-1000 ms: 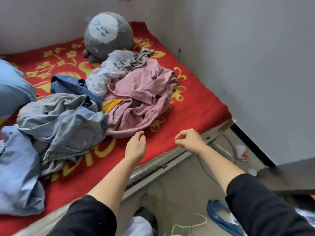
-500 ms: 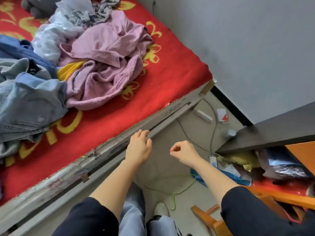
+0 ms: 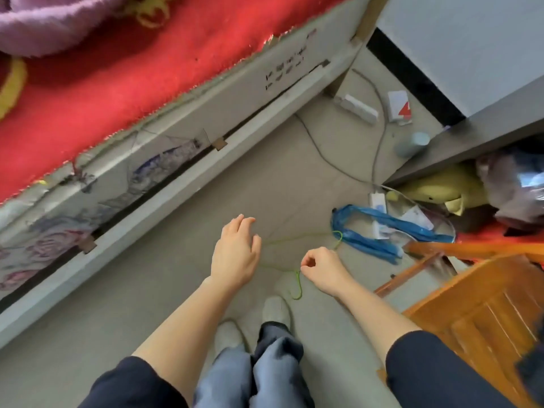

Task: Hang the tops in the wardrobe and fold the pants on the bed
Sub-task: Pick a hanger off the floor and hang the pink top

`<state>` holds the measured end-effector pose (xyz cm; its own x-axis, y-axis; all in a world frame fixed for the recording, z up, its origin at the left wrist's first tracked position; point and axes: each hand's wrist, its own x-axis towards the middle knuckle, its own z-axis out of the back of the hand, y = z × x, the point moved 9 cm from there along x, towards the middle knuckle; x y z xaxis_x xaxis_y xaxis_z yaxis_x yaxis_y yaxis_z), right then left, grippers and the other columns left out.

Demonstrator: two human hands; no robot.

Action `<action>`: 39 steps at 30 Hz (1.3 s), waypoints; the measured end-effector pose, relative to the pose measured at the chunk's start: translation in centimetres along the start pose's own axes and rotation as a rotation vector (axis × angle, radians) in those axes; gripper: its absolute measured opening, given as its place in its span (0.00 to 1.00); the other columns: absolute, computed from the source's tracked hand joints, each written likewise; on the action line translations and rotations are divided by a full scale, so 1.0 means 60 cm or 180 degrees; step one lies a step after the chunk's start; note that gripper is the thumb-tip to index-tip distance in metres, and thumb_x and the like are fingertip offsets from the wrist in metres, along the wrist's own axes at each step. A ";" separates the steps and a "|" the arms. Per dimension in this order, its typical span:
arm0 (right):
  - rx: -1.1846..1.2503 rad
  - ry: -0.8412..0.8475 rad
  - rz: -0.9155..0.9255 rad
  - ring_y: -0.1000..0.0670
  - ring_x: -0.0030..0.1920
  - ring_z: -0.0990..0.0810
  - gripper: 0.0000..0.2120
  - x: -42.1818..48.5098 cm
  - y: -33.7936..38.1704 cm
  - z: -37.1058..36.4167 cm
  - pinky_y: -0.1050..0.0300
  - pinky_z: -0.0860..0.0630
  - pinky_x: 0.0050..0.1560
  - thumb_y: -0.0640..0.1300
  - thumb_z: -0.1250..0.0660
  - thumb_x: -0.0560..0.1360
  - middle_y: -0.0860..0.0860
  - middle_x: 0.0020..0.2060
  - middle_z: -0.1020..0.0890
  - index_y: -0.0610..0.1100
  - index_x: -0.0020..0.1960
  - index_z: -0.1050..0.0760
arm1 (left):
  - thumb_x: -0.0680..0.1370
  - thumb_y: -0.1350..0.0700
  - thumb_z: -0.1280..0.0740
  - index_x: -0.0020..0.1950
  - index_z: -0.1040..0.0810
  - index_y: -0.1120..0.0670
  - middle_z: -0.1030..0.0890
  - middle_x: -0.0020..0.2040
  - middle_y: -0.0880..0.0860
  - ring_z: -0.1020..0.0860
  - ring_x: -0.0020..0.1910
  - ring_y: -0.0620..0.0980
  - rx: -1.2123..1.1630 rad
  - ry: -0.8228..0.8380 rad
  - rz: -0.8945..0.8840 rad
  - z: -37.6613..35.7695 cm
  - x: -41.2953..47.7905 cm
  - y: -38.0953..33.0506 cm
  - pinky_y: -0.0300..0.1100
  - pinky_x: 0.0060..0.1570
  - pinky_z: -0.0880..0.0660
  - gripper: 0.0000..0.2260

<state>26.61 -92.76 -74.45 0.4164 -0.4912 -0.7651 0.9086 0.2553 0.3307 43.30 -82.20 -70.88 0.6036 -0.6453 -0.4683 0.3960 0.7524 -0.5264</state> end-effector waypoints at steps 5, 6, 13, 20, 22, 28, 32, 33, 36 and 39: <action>-0.0481 0.0060 -0.0094 0.42 0.52 0.21 0.07 0.159 -0.140 -0.173 0.55 0.24 0.51 0.44 0.38 0.73 0.45 0.49 0.18 0.48 0.47 0.21 | 0.81 0.55 0.42 0.70 0.32 0.55 0.34 0.72 0.55 0.39 0.72 0.53 0.0138 0.0058 0.0015 -0.197 0.060 0.142 0.45 0.67 0.38 0.18; -0.0612 0.0062 -0.0096 0.41 0.54 0.21 0.09 0.195 -0.164 -0.206 0.54 0.25 0.51 0.44 0.38 0.74 0.44 0.51 0.18 0.47 0.50 0.21 | 0.81 0.55 0.41 0.70 0.32 0.55 0.33 0.72 0.56 0.38 0.72 0.54 0.0177 0.0097 0.0003 -0.234 0.080 0.170 0.45 0.67 0.38 0.18; -0.1949 -0.0230 0.0595 0.44 0.63 0.28 0.16 0.396 -0.236 -0.374 0.52 0.31 0.58 0.48 0.38 0.75 0.45 0.60 0.25 0.43 0.61 0.29 | 0.80 0.56 0.41 0.71 0.32 0.57 0.33 0.72 0.58 0.39 0.73 0.55 0.0363 0.0065 -0.0019 -0.397 0.213 0.329 0.45 0.70 0.40 0.19; -0.3075 -0.0331 0.1235 0.48 0.38 0.17 0.16 0.422 -0.190 -0.414 0.59 0.26 0.38 0.52 0.23 0.61 0.48 0.36 0.17 0.45 0.45 0.19 | 0.80 0.57 0.43 0.72 0.34 0.56 0.34 0.73 0.55 0.40 0.73 0.53 0.0424 0.0010 0.0101 -0.417 0.237 0.371 0.44 0.68 0.39 0.19; -0.2769 -0.0009 0.1147 0.42 0.52 0.19 0.19 0.415 -0.187 -0.407 0.53 0.26 0.48 0.47 0.38 0.77 0.44 0.52 0.18 0.45 0.66 0.31 | 0.81 0.55 0.43 0.71 0.33 0.55 0.33 0.71 0.54 0.39 0.71 0.53 0.0375 -0.0019 0.0182 -0.391 0.225 0.365 0.45 0.66 0.38 0.19; -0.1136 0.0228 0.0839 0.39 0.52 0.22 0.10 0.278 -0.075 -0.269 0.51 0.28 0.47 0.43 0.43 0.78 0.40 0.50 0.20 0.49 0.57 0.28 | 0.79 0.53 0.43 0.63 0.27 0.54 0.25 0.59 0.56 0.29 0.61 0.56 0.0266 -0.0295 0.0402 -0.225 0.132 0.280 0.48 0.54 0.30 0.14; 0.0437 0.0309 0.0675 0.54 0.30 0.26 0.09 0.145 0.051 -0.118 0.62 0.31 0.32 0.38 0.36 0.76 0.54 0.28 0.24 0.43 0.54 0.20 | 0.80 0.52 0.44 0.53 0.27 0.54 0.26 0.49 0.54 0.26 0.52 0.57 0.0296 -0.0634 0.0489 -0.037 0.057 0.183 0.45 0.42 0.34 0.09; 0.0780 0.0343 0.0618 0.56 0.25 0.29 0.09 0.108 0.083 -0.078 0.64 0.34 0.27 0.37 0.36 0.76 0.54 0.24 0.27 0.40 0.54 0.20 | 0.80 0.52 0.44 0.52 0.28 0.54 0.26 0.48 0.54 0.26 0.51 0.57 0.0295 -0.0714 0.0485 0.015 0.039 0.155 0.44 0.41 0.35 0.08; 0.1563 0.0446 0.0506 0.56 0.17 0.34 0.09 -0.004 0.184 0.043 0.67 0.38 0.19 0.35 0.37 0.77 0.49 0.21 0.30 0.34 0.54 0.21 | 0.80 0.53 0.44 0.51 0.27 0.55 0.26 0.47 0.52 0.26 0.50 0.56 0.0181 -0.0919 0.0474 0.170 -0.014 0.072 0.45 0.43 0.33 0.08; 0.1714 0.0561 0.0617 0.56 0.15 0.35 0.10 -0.099 0.294 0.152 0.66 0.40 0.17 0.36 0.39 0.78 0.44 0.23 0.28 0.33 0.52 0.21 | 0.81 0.54 0.44 0.50 0.27 0.56 0.27 0.45 0.50 0.25 0.49 0.56 0.0026 -0.1074 0.0481 0.306 -0.055 -0.002 0.45 0.43 0.33 0.09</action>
<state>40.45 -92.91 -59.02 0.6063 -0.3205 -0.7278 0.7246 -0.1544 0.6716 54.00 -77.73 -56.23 0.8493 -0.4480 -0.2793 0.2896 0.8377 -0.4629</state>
